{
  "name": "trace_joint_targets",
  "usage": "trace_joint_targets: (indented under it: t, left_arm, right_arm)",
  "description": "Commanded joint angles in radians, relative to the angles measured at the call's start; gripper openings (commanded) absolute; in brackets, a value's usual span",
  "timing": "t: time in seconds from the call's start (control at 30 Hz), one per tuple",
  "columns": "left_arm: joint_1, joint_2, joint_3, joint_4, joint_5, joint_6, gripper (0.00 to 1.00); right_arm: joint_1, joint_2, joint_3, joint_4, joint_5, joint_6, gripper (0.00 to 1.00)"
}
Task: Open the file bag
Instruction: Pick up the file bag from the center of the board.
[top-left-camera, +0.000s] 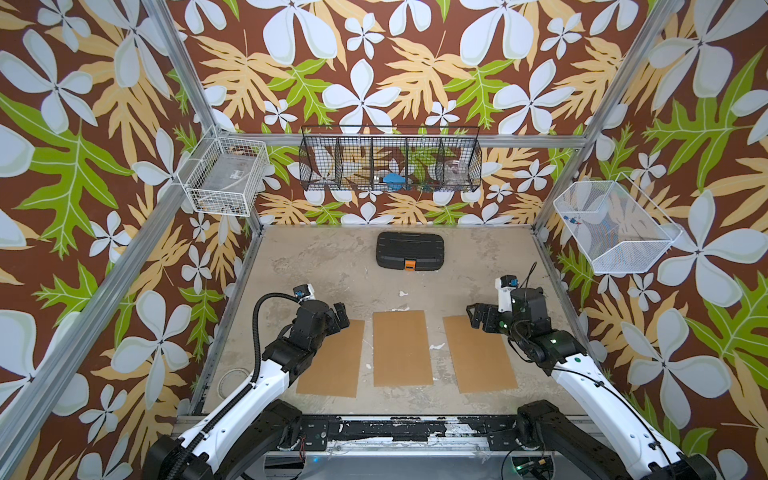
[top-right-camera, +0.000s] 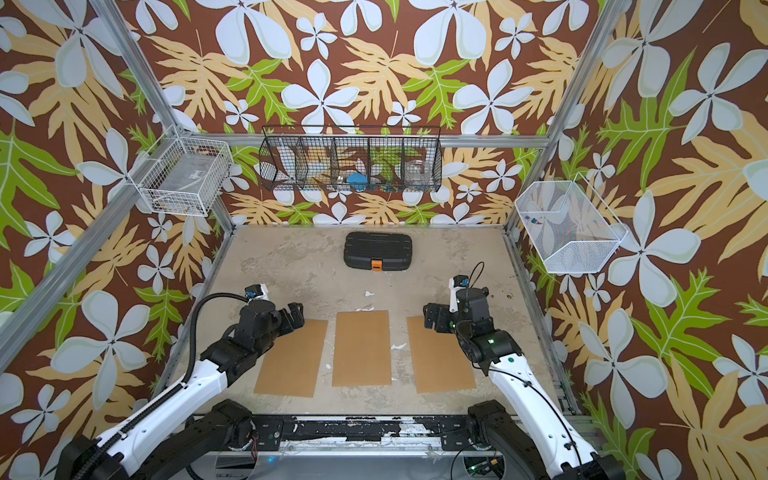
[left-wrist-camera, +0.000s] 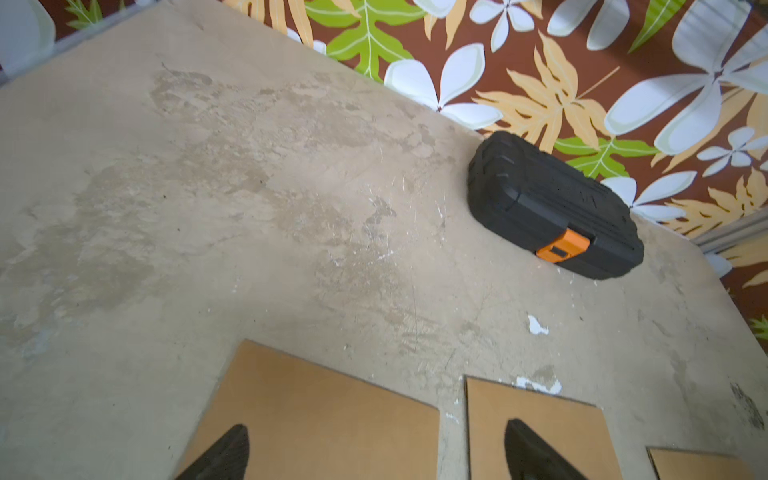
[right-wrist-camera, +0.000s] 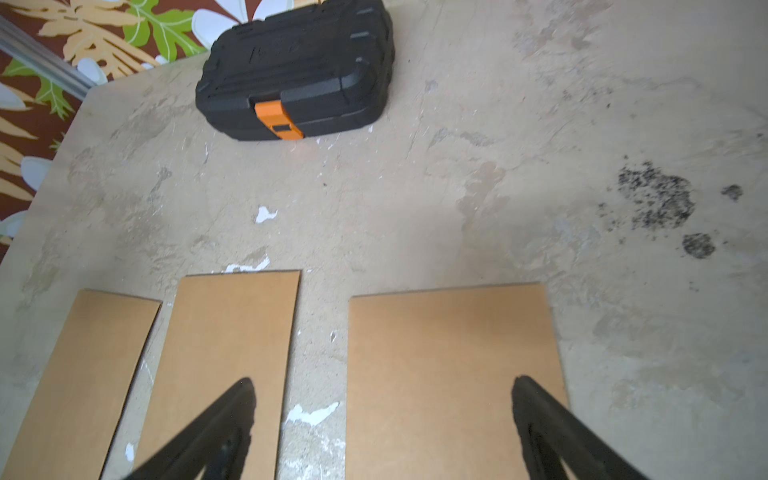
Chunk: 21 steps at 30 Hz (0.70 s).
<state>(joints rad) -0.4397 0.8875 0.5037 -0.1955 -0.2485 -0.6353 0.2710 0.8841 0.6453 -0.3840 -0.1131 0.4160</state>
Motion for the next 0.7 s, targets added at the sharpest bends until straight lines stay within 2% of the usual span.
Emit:
trace_joint_targets:
  t: [0.0,0.17,0.43,0.57,0.67]
  left_arm:
    - [-0.023,-0.011,-0.011,-0.061,0.081,-0.026,1.00]
    - [-0.113,0.022,-0.007,-0.086,0.089,-0.060,1.00]
    - [-0.256,0.121,0.021,-0.127,0.089,-0.134,1.00]
    - [-0.301,0.181,0.041,-0.120,0.094,-0.139,0.95]
    - [-0.316,0.223,0.052,-0.109,0.108,-0.138,0.86]
  right_arm:
    - [0.014,-0.014,-0.022,-0.033,-0.055,0.021,0.95]
    - [0.028,-0.013,-0.055,-0.036,-0.124,0.037,0.90]
    - [0.094,0.015,-0.047,-0.065,-0.143,0.063,0.89]
    - [0.133,0.044,-0.060,-0.044,-0.155,0.081,0.87]
    - [0.159,0.072,-0.075,-0.007,-0.195,0.097,0.85]
